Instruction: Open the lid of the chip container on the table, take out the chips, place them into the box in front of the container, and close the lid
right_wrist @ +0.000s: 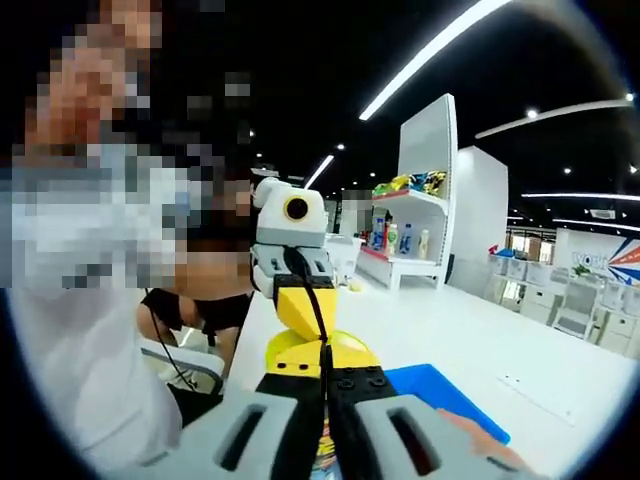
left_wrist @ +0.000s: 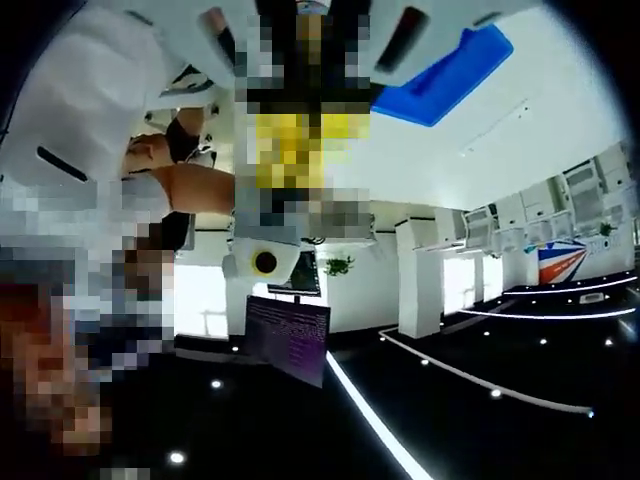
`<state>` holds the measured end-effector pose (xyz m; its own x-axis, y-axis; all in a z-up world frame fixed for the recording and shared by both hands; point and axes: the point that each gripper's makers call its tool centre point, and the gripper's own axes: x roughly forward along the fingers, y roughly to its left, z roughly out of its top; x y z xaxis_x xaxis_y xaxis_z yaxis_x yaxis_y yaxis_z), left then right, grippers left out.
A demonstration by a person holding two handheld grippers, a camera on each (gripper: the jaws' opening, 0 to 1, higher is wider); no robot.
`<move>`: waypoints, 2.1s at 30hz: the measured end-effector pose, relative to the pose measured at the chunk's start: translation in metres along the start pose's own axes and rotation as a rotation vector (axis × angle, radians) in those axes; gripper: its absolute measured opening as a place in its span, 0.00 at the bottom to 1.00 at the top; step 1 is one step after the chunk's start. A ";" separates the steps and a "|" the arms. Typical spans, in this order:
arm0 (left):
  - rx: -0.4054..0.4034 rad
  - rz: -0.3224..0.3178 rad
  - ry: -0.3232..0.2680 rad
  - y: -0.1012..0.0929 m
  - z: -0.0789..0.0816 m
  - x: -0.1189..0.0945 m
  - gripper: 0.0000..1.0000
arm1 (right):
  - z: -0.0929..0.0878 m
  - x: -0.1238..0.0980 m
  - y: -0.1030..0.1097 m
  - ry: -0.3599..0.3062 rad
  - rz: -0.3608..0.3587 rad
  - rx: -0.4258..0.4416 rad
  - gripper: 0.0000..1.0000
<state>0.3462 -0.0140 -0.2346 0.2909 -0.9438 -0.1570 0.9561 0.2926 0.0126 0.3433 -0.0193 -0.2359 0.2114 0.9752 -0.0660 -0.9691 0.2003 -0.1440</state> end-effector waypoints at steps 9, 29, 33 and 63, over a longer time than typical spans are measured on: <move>-0.005 0.012 -0.003 0.001 -0.001 -0.001 0.01 | 0.000 0.001 0.000 0.001 -0.001 0.009 0.01; 0.008 0.017 -0.002 0.005 -0.009 -0.001 0.00 | -0.003 0.001 -0.002 0.051 0.003 0.109 0.00; -0.010 0.005 -0.015 0.005 -0.009 -0.001 0.00 | -0.005 -0.001 -0.009 0.042 0.008 0.314 0.00; 0.028 0.020 -0.121 0.006 -0.001 0.005 0.02 | -0.011 -0.010 -0.028 0.017 -0.119 0.161 0.01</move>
<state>0.3528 -0.0167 -0.2358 0.3101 -0.9500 -0.0363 0.9503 0.3086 0.0426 0.3696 -0.0354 -0.2417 0.3268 0.9421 -0.0748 -0.9445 0.3283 0.0081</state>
